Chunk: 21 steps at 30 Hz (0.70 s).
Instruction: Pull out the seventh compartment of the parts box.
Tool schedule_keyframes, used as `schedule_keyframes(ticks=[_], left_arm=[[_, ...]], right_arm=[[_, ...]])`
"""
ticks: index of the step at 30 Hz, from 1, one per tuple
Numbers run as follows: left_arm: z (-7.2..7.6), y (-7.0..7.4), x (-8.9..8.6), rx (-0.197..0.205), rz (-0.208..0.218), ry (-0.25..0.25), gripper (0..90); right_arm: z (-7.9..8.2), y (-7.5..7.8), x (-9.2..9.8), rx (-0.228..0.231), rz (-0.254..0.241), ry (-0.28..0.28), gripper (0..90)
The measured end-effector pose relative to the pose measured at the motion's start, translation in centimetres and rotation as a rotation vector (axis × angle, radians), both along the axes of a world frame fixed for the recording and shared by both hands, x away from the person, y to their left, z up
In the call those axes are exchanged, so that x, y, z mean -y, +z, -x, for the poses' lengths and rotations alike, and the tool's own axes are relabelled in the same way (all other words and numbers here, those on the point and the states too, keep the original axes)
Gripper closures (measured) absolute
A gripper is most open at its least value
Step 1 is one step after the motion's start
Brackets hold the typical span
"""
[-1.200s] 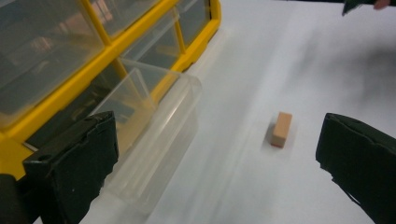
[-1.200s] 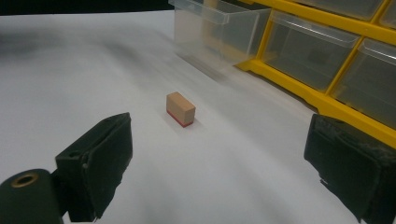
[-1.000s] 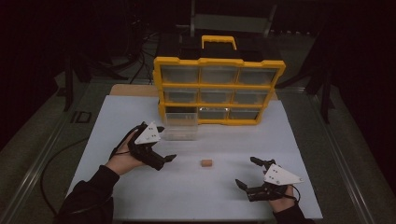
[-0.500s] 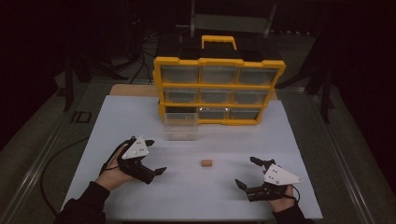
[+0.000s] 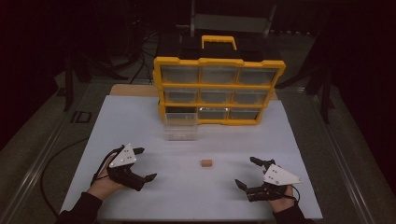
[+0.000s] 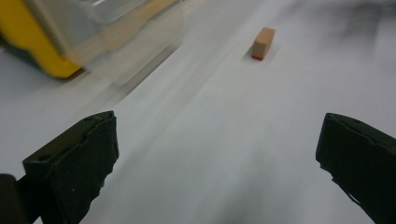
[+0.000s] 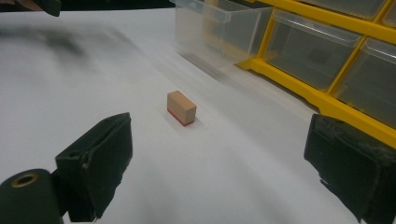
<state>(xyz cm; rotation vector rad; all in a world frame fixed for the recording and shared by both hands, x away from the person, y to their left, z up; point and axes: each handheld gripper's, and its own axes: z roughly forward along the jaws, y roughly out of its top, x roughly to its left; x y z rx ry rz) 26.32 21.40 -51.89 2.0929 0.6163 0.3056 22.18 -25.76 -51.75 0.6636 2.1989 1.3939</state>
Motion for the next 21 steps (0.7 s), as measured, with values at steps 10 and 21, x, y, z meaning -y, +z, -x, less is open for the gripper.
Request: schedule_keyframes(ticks=[10,21], left_arm=[[1.1,-0.6,-2.4,0.001,0.025,0.075,0.0],[2.0,-2.1,-4.0,-0.020,0.081,0.133,0.0]], right_arm=[[0.0,0.0,0.0,0.002,0.002,0.000,8.2],[0.0,0.0,0.1,0.004,0.001,-0.001,8.2]])
